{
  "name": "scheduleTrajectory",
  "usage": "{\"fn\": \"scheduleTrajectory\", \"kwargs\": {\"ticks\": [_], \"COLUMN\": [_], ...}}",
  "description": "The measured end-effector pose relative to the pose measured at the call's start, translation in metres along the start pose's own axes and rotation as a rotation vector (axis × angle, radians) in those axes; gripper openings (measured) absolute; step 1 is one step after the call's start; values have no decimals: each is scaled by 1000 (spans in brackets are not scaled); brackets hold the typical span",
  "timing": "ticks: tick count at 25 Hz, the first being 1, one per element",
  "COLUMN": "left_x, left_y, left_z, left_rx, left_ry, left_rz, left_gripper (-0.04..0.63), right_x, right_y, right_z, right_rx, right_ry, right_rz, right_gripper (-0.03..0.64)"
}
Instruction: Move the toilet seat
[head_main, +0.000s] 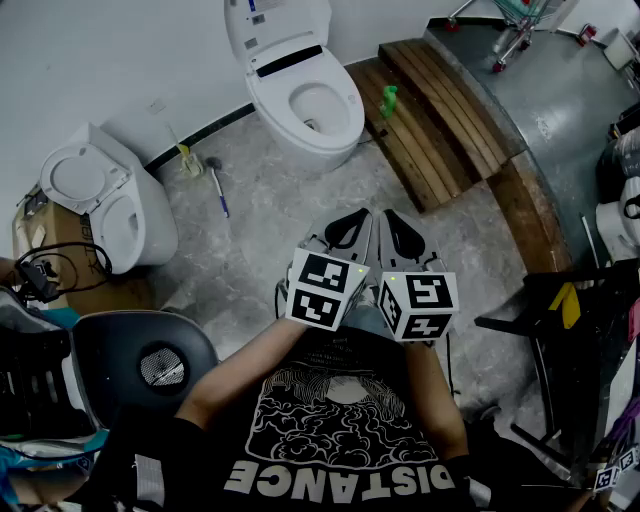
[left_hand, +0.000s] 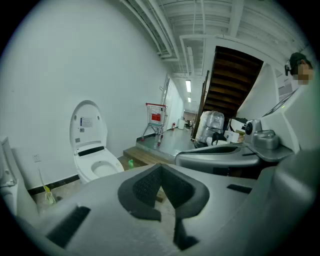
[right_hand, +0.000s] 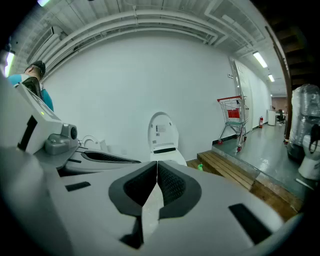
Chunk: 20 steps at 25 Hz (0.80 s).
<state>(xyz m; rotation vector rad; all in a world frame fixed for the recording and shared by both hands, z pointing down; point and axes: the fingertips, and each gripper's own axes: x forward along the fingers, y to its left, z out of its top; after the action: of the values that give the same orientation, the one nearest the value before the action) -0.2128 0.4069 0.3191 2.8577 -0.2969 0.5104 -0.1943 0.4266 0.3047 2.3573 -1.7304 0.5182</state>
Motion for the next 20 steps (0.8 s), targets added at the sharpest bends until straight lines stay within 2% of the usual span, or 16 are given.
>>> {"fn": "scheduleTrajectory", "kwargs": {"ticks": [13, 20], "left_x": [6, 36], "left_y": [25, 42], "left_z": [4, 13], "left_rx": [-5, -10], "left_ry": [-4, 5], "left_rz": [9, 35], "left_gripper": [12, 12], "right_x": [22, 54], "right_y": [4, -12], "right_z": [6, 11], "right_rx": [23, 33], "right_ry": [2, 16], "right_rz": [18, 55], "right_gripper": [21, 21]}}
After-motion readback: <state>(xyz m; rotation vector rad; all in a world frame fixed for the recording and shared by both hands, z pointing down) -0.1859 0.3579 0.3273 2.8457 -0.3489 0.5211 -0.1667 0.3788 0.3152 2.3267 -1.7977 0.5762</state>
